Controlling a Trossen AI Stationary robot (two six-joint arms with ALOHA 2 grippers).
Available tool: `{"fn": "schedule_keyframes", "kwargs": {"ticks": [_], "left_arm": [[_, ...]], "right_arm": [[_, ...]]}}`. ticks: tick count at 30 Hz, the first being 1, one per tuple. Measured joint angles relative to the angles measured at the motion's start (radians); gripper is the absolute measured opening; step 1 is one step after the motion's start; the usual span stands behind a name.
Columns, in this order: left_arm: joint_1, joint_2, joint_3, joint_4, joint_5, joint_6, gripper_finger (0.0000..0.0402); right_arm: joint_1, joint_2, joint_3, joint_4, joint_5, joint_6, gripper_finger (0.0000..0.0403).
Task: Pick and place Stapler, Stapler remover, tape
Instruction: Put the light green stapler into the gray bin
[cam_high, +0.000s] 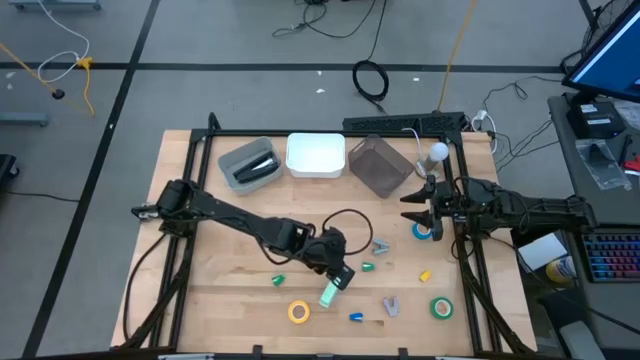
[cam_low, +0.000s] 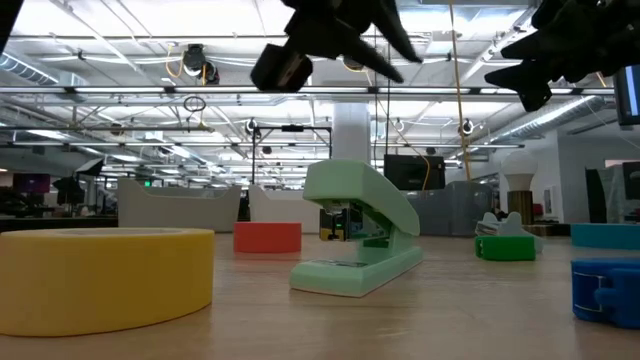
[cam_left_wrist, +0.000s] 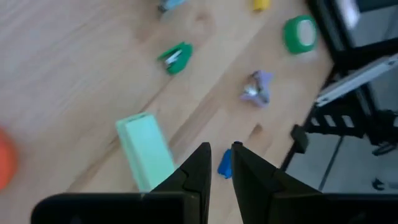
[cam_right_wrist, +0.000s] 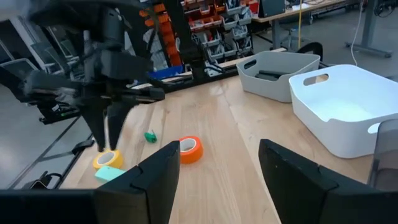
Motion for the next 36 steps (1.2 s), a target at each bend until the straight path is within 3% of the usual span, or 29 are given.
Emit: {"fn": "schedule_keyframes", "kwargs": {"ticks": [10,24,29,36], "left_arm": [[0.008,0.0,0.0,-0.014,0.014,-0.052,0.0068],[0.007,0.0,0.0,-0.002,-0.001,-0.054,0.0239],[0.006,0.0,0.0,0.013,0.023,-0.022,0.0266],[0.001,0.0,0.0,0.021,0.056,-0.1,0.0274]], "right_arm": [[0.0,-0.001,0.0,-0.001,0.0,0.0,0.021],[0.0,-0.001,0.0,-0.001,0.0,0.0,0.021],[0.0,-0.001,0.0,-0.001,0.0,0.0,0.021],[0.0,-0.001,0.0,-0.001,0.0,0.0,0.021]]}}
